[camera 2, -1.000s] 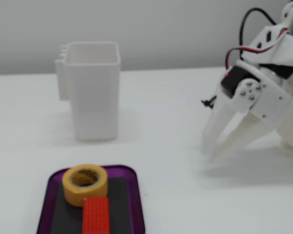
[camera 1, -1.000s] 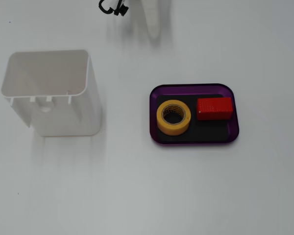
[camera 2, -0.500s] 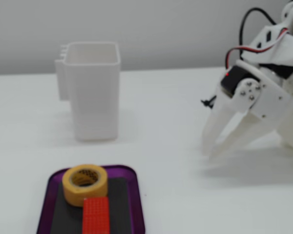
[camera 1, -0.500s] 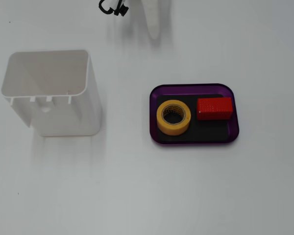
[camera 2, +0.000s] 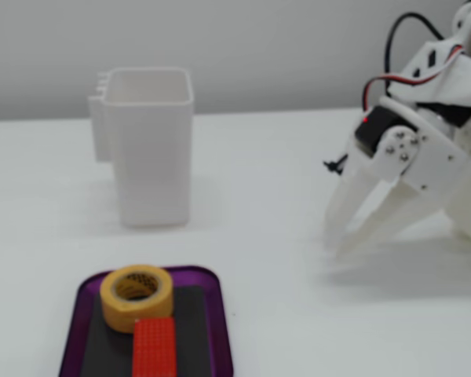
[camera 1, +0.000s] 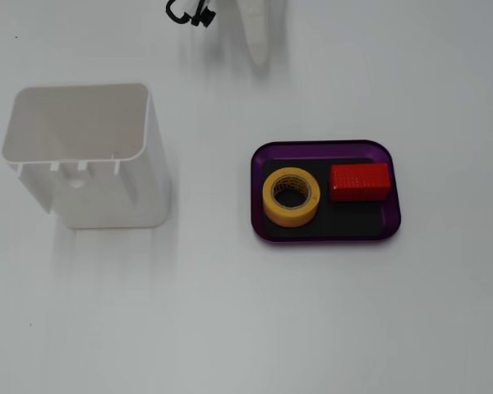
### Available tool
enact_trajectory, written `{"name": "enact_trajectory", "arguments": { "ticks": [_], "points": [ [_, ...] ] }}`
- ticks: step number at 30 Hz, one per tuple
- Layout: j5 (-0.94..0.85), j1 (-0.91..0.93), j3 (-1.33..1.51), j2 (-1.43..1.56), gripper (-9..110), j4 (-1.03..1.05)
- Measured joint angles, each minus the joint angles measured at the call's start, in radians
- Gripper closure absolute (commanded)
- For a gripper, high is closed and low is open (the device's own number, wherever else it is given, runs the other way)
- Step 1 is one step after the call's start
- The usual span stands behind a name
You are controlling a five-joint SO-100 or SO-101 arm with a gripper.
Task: Remove the yellow tape from the box.
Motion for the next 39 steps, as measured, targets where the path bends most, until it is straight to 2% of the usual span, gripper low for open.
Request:
{"name": "enact_trajectory", "arguments": {
  "ticks": [5,12,20,25,32,39],
  "points": [
    [-0.014,0.003,-0.002,0.0,102,-0.006],
    [-0.275,0.067,-0.058,0.0,101,-0.012],
    [-0.379,0.112,-0.276,-0.083,98,0.005],
    [-0.4,0.123,-0.476,-0.44,93,0.006],
    [-0.364,0.106,-0.91,-1.052,89,0.009],
    [-0.288,-0.02,-1.308,-1.519,88,0.015]
  ]
}}
